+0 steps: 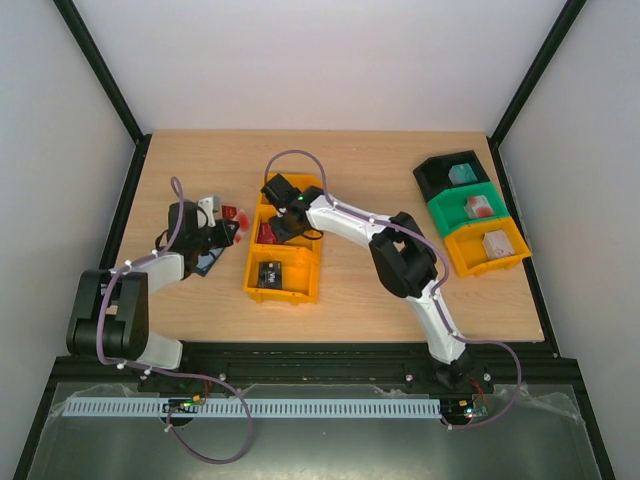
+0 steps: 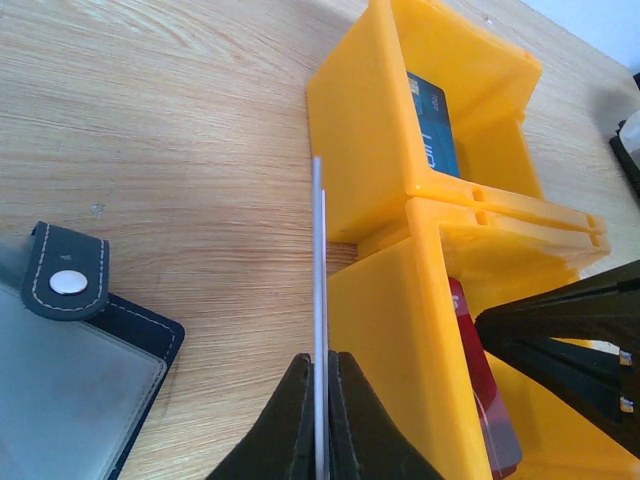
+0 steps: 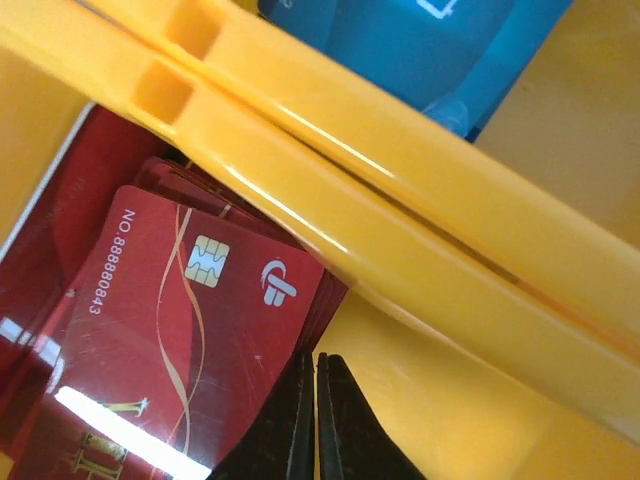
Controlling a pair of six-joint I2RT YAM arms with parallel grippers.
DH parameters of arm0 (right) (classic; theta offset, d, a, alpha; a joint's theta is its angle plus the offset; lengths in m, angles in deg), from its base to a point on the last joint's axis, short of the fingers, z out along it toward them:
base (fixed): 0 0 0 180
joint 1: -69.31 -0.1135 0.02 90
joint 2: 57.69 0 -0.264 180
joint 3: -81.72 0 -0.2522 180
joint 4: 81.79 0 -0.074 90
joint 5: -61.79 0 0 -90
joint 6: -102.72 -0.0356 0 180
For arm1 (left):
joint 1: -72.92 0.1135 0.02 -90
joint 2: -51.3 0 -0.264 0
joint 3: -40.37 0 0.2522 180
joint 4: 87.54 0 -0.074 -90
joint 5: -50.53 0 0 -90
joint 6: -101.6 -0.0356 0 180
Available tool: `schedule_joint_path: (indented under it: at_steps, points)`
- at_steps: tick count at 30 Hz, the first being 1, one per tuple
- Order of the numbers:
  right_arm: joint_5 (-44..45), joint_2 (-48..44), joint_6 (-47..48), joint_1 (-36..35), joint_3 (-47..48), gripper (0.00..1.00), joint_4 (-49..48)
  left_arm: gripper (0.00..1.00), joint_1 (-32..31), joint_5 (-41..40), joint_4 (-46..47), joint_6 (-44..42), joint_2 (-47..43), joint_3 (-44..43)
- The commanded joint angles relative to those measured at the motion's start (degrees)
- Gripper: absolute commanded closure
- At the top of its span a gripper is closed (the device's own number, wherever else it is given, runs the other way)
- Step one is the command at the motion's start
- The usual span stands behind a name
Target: Take the credit cards out of the card holder
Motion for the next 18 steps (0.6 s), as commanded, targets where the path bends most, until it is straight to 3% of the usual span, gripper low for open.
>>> schedule_joint_path:
  at_steps: [1, 12, 18]
  points:
    - [-2.1, -2.8, -1.2, 1.0, 1.5, 0.96, 2.6, 0.98, 0.2, 0.7, -0.6, -1.7, -2.0, -1.0]
    - [5.2, -7.0, -3.0, 1.4, -6.1, 0.88, 3.7, 0.98, 0.2, 0.7, -1.4, -2.2, -3.5, -0.7]
    - [2.9, -1.4, -2.2, -1.0, -5.1, 0.89, 1.9, 0.98, 1.6, 0.9, -1.4, -3.6, -5.8, -2.3]
